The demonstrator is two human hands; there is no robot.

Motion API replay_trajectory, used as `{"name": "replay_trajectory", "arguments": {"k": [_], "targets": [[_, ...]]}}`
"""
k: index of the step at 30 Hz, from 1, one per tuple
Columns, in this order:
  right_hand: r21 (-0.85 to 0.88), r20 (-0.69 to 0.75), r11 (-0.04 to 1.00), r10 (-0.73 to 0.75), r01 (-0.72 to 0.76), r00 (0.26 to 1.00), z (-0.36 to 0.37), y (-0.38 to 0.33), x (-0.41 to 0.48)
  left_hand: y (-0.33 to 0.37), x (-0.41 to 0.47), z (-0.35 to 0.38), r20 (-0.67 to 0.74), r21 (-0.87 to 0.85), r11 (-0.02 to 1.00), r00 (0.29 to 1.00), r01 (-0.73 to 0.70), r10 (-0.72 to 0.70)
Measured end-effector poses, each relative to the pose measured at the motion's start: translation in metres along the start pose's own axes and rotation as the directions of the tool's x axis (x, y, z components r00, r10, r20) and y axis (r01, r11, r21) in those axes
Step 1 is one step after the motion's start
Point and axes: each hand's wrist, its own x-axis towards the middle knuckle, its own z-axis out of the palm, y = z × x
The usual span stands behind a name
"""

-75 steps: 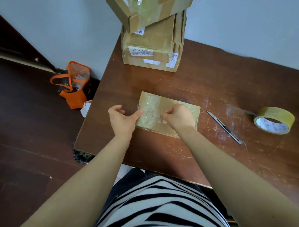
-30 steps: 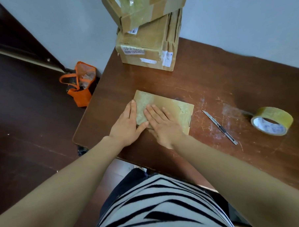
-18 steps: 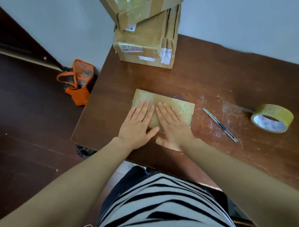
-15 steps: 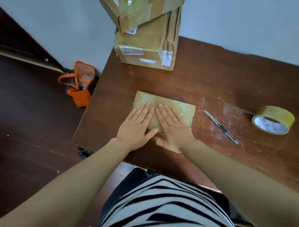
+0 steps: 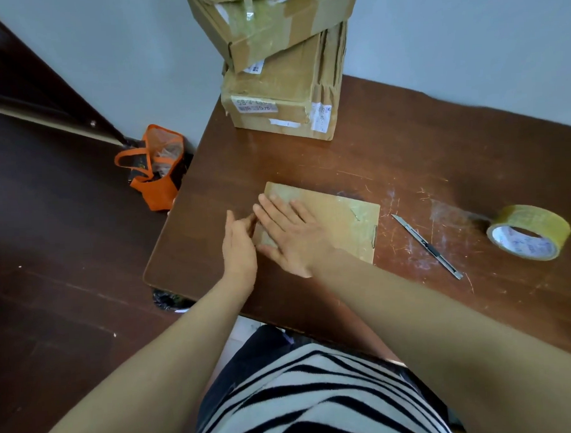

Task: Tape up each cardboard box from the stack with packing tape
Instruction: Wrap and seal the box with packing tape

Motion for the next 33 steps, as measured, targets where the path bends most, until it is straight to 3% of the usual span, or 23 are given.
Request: {"name": "replay_trajectory", "arguments": {"k": [4, 9, 14, 18, 19, 21, 24, 27, 30, 33], "targets": [[-0.044, 0.086, 0.999, 0.012, -0.009, 0.996, 0.005, -0.001, 0.003, -0.009, 0.01, -0.003, 0.051, 0.011, 1.0, 0.999, 0.002, -0.003], [0.016, 0.006, 0.999, 0.03, -0.03, 1.0, 0.011, -0.01, 0.001, -0.01, 0.001, 0.005, 0.194, 0.085, 0.996, 0.98, 0.028, -0.045], [0.103, 0.113, 0.995, 0.008, -0.019, 0.994, -0.006, 0.001, -0.009, -0.015, 0.004, 0.01, 0.228, 0.092, 0.994, 0.971, 0.05, -0.07], [-0.011, 0.158, 0.996, 0.091, -0.091, 0.983, 0.008, 0.007, -0.029, -0.008, 0.004, 0.021, 0.166, 0.241, 0.97, 0.985, 0.007, -0.048], [-0.003, 0.173, 0.995, 0.095, -0.096, 0.98, 0.008, 0.007, -0.029, -0.003, -0.001, 0.025, 0.144, 0.403, 0.913, 0.99, -0.066, 0.008], [0.078, 0.209, 0.995, 0.051, -0.069, 0.977, -0.003, 0.012, -0.03, 0.002, -0.011, 0.028, 0.178, 0.744, 0.606, 0.958, -0.282, 0.226], [0.257, 0.145, 0.958, 0.092, -0.127, 0.985, -0.015, 0.029, -0.043, -0.003, -0.022, 0.016, 0.462, 0.783, 0.206, 0.772, -0.586, 0.437], [0.137, 0.127, 0.955, 0.247, -0.264, 0.961, -0.003, 0.037, -0.055, -0.015, -0.016, 0.018, 0.655, 0.727, -0.108, 0.636, -0.679, 0.408], [0.11, 0.107, 0.955, 0.265, -0.276, 0.958, 0.006, 0.036, -0.057, -0.019, -0.011, 0.019, 0.695, 0.714, -0.189, 0.646, -0.675, 0.316], [0.131, 0.056, 0.951, 0.274, -0.279, 0.96, 0.008, 0.037, -0.058, -0.016, -0.008, 0.011, 0.636, 0.765, -0.148, 0.697, -0.627, 0.331]]}}
